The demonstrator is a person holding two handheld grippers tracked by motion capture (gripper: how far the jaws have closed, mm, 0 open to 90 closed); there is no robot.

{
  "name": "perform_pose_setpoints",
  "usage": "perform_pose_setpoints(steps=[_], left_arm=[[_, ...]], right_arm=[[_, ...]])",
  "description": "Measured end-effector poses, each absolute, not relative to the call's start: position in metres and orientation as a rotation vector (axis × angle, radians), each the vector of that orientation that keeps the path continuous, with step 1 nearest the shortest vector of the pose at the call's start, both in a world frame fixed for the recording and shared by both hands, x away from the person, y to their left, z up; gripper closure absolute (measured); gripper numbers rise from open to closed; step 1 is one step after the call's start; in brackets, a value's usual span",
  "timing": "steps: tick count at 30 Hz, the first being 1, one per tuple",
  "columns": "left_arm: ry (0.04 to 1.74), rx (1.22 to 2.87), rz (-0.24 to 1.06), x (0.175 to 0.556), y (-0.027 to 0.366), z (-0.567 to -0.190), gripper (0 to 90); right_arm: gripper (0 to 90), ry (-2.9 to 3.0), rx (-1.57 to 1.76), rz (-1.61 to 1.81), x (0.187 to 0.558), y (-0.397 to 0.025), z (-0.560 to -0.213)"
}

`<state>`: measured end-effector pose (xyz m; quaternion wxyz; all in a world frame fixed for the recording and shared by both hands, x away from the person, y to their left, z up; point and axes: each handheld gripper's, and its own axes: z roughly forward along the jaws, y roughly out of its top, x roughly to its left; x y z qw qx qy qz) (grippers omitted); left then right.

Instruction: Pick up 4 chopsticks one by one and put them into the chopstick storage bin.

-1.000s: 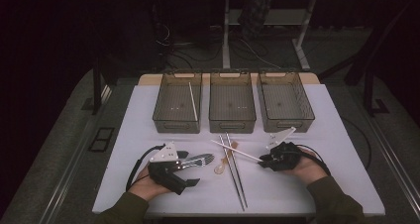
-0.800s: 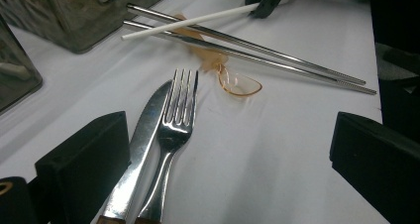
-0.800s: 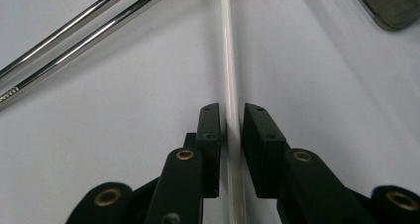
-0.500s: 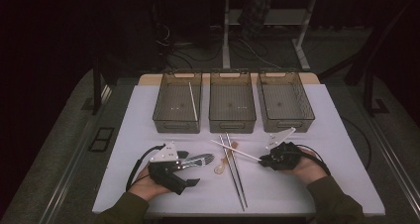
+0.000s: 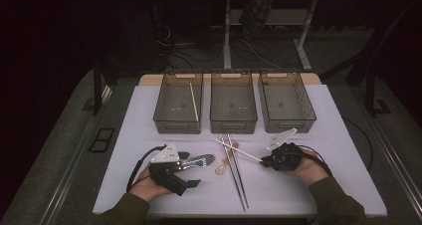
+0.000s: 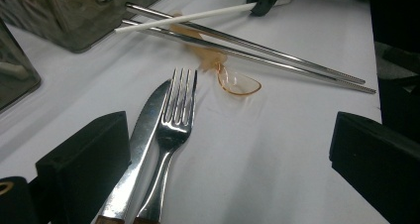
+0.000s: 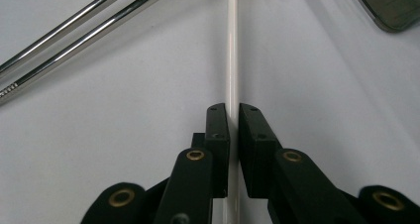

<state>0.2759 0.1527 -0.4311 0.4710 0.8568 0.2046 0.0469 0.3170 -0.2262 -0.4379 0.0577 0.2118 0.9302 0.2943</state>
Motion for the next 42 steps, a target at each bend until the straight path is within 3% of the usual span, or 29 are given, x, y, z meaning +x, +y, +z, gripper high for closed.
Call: perform_pose_setpoints(steps=[42], left_arm=[[0.512, 2.095, 0.112, 0.276, 0.154, -0.431, 1.3]], right_arm=[[83.5, 2.735, 0.739, 1.138, 0.317, -0.237, -0.418]])
